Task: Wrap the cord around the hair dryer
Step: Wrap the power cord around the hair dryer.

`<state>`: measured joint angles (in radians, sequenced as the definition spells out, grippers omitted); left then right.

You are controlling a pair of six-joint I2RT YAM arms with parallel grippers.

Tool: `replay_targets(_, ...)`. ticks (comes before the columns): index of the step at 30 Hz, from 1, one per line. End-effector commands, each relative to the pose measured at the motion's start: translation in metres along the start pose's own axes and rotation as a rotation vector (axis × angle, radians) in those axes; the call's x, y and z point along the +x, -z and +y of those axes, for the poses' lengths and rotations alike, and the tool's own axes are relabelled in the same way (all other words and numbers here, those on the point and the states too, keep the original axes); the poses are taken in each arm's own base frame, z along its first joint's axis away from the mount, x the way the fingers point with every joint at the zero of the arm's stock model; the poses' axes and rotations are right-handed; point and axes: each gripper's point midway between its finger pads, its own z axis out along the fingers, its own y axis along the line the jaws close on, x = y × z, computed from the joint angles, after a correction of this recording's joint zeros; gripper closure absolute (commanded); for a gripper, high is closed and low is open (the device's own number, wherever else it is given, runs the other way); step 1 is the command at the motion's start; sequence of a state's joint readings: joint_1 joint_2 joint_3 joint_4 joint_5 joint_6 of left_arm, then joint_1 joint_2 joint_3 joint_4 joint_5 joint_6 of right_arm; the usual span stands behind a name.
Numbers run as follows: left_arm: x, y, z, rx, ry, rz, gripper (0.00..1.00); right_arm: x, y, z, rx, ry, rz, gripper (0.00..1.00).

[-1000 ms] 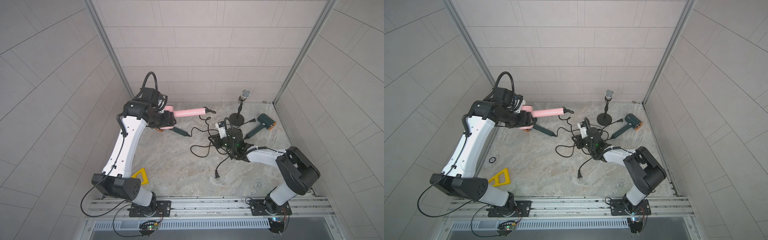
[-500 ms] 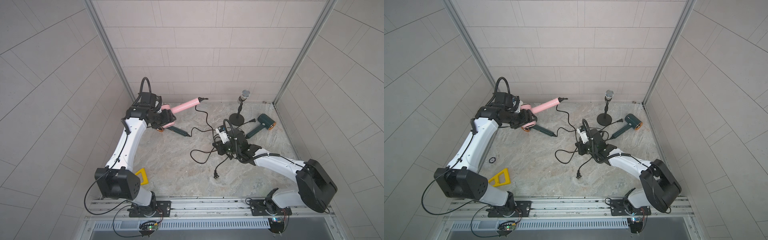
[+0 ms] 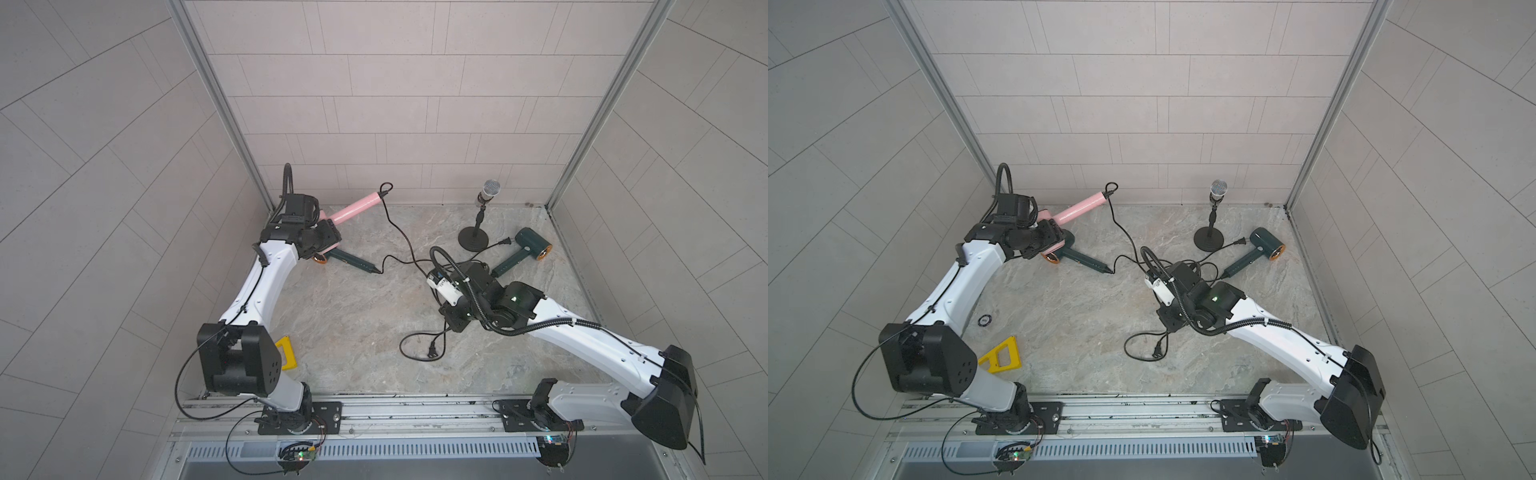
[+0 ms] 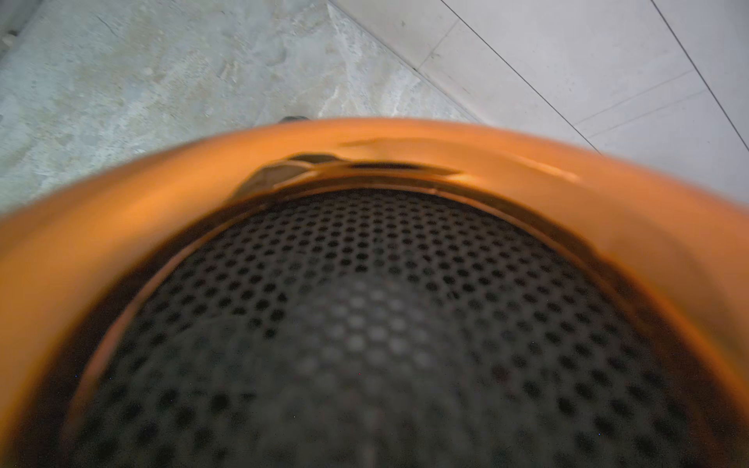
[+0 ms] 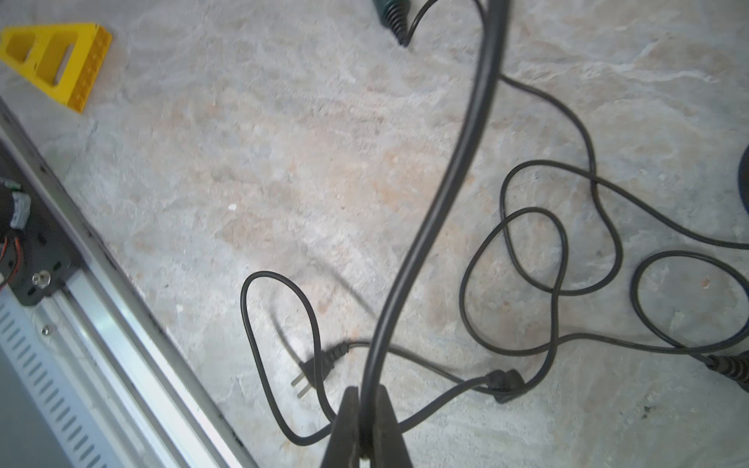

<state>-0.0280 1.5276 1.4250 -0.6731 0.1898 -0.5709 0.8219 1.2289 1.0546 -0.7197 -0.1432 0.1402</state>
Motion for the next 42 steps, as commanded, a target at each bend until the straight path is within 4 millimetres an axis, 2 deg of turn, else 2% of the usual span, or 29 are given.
replay_targets(1,-0.062,0.011,0.002,-0.014,0.09,-0.239,1.0,0.05,0.018,0.007,0.031,0.104,0.196,1.0)
replay_targets(6,-0.078,0.012,0.019,-0.126,0.065,-0.305,1.0,0.051,0.034,0.02,0.056,0.232,0.234,1.0)
replay_targets(9,-0.084,0.012,0.03,-0.186,0.056,-0.333,1.0,0.044,0.045,0.015,0.102,0.295,0.249,1.0)
replay_targets(13,-0.078,0.012,0.016,-0.171,-0.045,-0.31,1.0,0.026,0.054,0.004,0.174,0.39,0.247,1.0)
replay_targets(18,-0.048,0.015,-0.017,-0.129,-0.257,-0.252,1.0,-0.018,0.059,-0.008,0.277,0.525,0.216,1.0)
replay_targets(23,-0.012,0.008,-0.036,-0.106,-0.418,-0.173,1.0,-0.068,0.065,-0.016,0.303,0.563,0.115,1.0)
replay_targets(27,0.013,-0.005,-0.042,-0.056,-0.467,-0.094,1.0,-0.101,0.068,-0.024,0.306,0.548,0.024,1.0)
replay_targets(29,0.026,-0.012,-0.041,-0.06,-0.502,-0.053,1.0,-0.115,0.068,-0.04,0.334,0.525,-0.005,1.0)
replay_targets(35,0.058,-0.02,-0.036,-0.029,-0.587,0.057,1.0,-0.144,0.067,-0.105,0.433,0.39,-0.048,1.0)
replay_targets(42,0.108,-0.015,-0.061,0.214,-0.675,0.268,1.0,-0.151,0.042,-0.143,0.377,0.29,-0.058,1.0)
